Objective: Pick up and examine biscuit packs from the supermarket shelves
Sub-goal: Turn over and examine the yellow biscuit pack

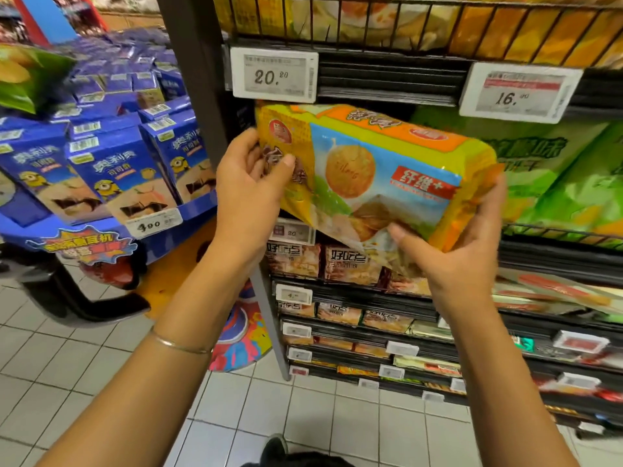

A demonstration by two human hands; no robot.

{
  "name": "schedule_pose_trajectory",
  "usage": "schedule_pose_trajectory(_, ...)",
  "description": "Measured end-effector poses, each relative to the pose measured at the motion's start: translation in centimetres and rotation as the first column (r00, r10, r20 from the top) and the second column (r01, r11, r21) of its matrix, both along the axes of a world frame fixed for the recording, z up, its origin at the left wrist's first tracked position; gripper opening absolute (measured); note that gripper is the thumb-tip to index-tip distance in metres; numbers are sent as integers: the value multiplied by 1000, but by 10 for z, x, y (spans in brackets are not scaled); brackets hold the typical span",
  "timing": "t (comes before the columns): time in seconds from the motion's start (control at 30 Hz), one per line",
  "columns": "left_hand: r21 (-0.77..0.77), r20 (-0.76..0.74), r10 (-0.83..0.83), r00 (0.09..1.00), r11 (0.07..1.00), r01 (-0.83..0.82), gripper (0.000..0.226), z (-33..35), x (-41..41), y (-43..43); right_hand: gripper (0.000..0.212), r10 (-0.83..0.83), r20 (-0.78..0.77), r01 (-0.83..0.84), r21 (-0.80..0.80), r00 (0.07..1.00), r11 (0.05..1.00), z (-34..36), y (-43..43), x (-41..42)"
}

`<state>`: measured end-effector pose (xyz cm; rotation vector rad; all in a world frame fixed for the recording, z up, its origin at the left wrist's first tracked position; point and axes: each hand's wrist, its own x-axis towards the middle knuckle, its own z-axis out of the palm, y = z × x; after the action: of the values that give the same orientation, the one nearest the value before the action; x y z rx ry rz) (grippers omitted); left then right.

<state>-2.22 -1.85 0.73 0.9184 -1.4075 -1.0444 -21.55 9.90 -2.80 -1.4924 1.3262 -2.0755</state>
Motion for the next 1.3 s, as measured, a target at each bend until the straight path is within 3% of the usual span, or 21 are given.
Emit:
schedule_pose_trajectory(0.1,-42,48,55,997,998,-53,57,-5,0,-1,82,-35,-19,36,92,999,995,-4,-15,-4)
schedule_pose_trajectory(0.27,-276,380,211,901,955,-108,94,-22,-8,17,78,-107,29,103,109,994,989,-7,-28,-14)
schedule_pose_trajectory(0.57,-386,517,344,784,911,-145,100,-24,-15,15,70,-305,71,297,97,950,950,-11,-32,4)
schedule_pose_trajectory(0.7,-435,515,310,799,898,-67,97,-30,-23,28,67,-361,47,356,99,931,929,-2,-41,22)
schedule_pose_trajectory(0.8,-573,545,387,744,820,-7,101,-38,-28,29,69,-367,60,358,127,928,925,0,-48,28)
schedule_pose_trajectory(0.9,-605,606,369,705,789,107,106,-45,-31,20,68,-364,92,349,147,927,926,1,-53,30)
schedule_pose_trajectory(1.17,-521,623,358,695,853,27,112,-53,-39,2,53,-308,-73,316,276,948,908,9,-56,37)
schedule_pose_trajectory(1.3,-498,631,285,722,862,95,105,-45,-36,-11,59,-366,-350,474,301,862,827,7,-59,48)
